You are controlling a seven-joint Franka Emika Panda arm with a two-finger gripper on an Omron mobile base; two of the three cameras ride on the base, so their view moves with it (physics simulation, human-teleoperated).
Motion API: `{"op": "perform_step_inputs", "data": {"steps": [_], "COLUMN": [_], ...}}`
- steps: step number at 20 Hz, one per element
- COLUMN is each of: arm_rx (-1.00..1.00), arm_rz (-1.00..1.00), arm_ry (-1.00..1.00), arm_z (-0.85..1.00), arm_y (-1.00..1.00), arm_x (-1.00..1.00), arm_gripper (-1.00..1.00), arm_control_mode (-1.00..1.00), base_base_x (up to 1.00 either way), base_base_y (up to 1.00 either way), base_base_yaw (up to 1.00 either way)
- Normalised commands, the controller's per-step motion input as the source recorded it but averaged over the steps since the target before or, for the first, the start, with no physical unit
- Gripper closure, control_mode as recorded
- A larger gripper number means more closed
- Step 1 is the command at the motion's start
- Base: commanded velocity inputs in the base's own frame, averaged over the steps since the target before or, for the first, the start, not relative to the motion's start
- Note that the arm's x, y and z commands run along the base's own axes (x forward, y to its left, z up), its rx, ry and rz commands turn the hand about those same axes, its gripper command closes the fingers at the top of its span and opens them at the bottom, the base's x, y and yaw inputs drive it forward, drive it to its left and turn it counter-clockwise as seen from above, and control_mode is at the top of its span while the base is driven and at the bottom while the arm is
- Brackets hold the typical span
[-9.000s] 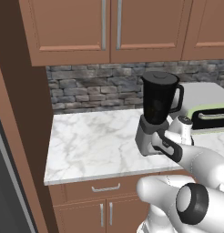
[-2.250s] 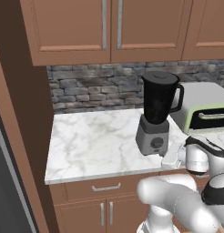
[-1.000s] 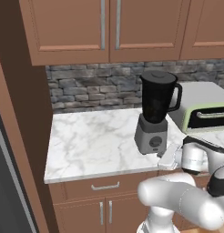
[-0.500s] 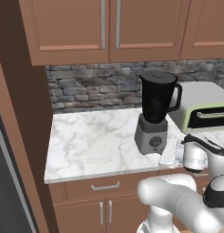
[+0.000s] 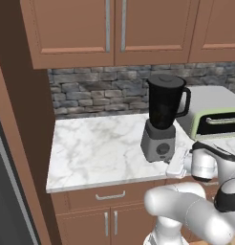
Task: Grab the garlic and lemon from the fridge, place them in the blender, close the lid, and turn on the blender to create a marinade.
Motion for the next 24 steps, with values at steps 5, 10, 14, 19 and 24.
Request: {"op": "perform_step_inputs", "data": {"steps": [5, 10, 14, 19, 24], "arm_rx": [0.00, 0.00, 0.00, -0.01, -0.03], "arm_rz": [0.00, 0.00, 0.00, 0.00, 0.00], "arm_ry": [0.00, 0.00, 0.00, 0.00, 0.00], "arm_z": [-0.03, 0.05, 0.00, 0.01, 0.00], "arm_y": [0.13, 0.27, 0.20, 0.36, 0.33], "arm_x": [0.00, 0.06, 0.21, 0.20, 0.06], "arm_gripper": [1.00, 1.00, 1.00, 1.00, 1.00], "arm_control_mode": [-1.00, -1.00, -1.00, -1.00, -1.00], "base_base_x": [0.00, 0.00, 0.00, 0.00, 0.00], "base_base_y": [0.00, 0.00, 0.00, 0.00, 0.00], "base_base_yaw": [0.00, 0.00, 0.00, 0.00, 0.00]}}
